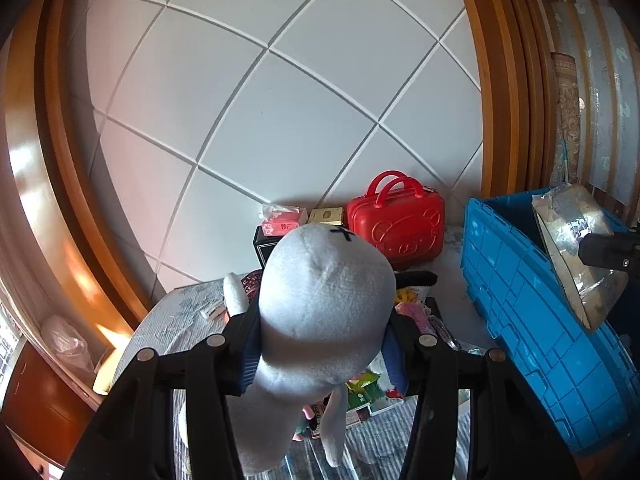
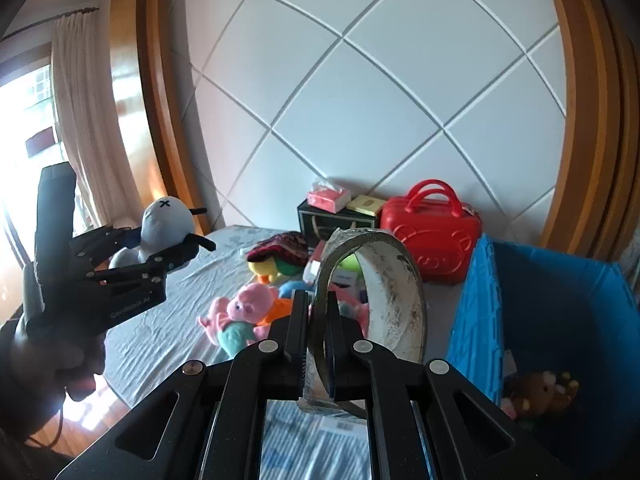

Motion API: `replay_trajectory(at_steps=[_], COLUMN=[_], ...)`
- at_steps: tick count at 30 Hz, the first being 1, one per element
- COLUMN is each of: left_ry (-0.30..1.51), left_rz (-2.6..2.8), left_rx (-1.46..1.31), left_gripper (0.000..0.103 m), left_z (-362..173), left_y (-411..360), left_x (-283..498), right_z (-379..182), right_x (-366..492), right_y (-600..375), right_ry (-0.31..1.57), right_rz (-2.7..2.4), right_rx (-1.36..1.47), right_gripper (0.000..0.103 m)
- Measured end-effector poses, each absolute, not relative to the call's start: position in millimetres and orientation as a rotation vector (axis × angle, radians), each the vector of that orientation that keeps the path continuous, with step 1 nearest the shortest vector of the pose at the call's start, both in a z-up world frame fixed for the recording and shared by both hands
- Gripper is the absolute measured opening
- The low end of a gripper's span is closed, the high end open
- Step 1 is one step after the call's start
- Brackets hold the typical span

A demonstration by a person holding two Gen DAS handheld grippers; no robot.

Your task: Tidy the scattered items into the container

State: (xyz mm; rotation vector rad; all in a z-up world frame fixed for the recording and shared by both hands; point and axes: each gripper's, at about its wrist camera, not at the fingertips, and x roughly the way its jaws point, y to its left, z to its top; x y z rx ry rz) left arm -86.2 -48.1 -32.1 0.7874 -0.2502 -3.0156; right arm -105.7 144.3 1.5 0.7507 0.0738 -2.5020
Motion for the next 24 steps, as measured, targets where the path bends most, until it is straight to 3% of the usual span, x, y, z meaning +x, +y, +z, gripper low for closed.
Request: replay_trajectory(at_steps=[24], left_ry=[-0.362], left_rz=[-3.224], left_rx=[0.788], left_gripper=[0.05], left_z=[-8.7], left_y=[115.3], left_x=[-120.3], right_z=[8.4], right_x=[-82.9], right_y=[297.6], right_ry=[-0.057], right_rz=[-2.698], right_rx=[0.789], right_gripper=[0.007])
